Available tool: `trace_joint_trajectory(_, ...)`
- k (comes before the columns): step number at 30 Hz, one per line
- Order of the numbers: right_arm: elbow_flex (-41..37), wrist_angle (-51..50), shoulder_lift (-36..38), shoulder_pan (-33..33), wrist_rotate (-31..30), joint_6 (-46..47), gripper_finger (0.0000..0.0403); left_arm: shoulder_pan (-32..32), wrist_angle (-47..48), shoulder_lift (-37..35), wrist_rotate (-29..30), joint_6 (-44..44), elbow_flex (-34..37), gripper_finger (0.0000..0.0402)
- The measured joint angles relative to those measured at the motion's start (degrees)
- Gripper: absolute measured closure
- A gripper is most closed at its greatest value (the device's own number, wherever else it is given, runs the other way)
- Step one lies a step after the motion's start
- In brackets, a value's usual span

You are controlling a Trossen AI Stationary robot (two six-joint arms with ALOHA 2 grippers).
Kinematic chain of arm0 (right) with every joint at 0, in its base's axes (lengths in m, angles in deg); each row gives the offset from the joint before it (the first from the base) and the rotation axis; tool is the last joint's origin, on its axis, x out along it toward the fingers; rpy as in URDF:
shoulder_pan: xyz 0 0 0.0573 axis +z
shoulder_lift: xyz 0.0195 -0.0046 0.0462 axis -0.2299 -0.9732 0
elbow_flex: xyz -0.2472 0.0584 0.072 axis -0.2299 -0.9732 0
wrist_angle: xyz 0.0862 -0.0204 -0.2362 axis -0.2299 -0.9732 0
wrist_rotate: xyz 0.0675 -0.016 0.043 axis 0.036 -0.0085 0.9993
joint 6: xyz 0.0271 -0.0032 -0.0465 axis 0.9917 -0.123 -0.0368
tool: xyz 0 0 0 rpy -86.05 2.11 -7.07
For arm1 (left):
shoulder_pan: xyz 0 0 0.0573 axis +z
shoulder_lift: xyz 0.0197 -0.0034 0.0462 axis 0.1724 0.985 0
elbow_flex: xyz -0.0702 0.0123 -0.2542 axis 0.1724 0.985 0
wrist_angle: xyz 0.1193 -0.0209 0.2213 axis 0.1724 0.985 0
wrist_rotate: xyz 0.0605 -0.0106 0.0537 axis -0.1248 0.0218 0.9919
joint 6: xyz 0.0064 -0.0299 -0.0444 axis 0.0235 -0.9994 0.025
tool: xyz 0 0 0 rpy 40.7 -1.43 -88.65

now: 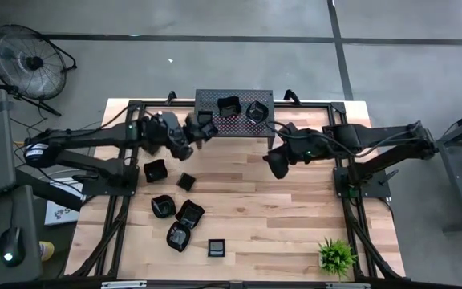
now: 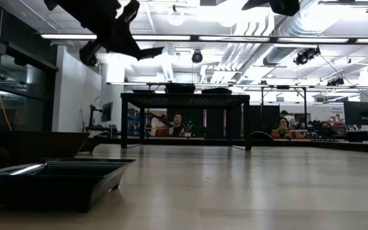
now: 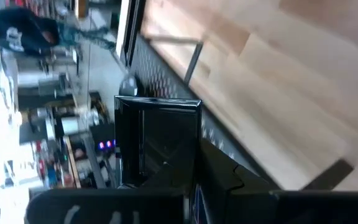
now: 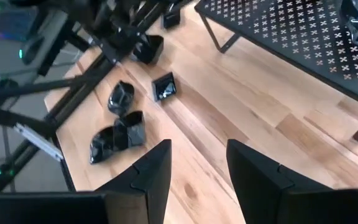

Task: Pick & Place Mini shaped plates
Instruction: Stack the square plate on top of the square plate on the shelf

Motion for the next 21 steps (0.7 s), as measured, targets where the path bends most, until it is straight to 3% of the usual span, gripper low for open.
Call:
trace_joint_trajectory(6, 0.00, -3.44, 1.24, -0.63, 0.19, -3.60, 0.0253, 5.69, -1.17, 0.00, -0.17, -7.56, 0.00, 0.0392)
trace_joint_trajectory(12, 0.00, -7.01, 3.22, -2.49, 0.15, -6.19, 0.0253, 6.24, -1.03, 0.07, 2.12, -20.98, -0.53, 0.0392)
trace_joint_trajectory(21, 0.00, -8.29, 5.10, -4.99, 0.23, -10.05, 0.0253, 6.24, 1.51, 4.88, 6.40, -44.24, -9.97, 0.0392)
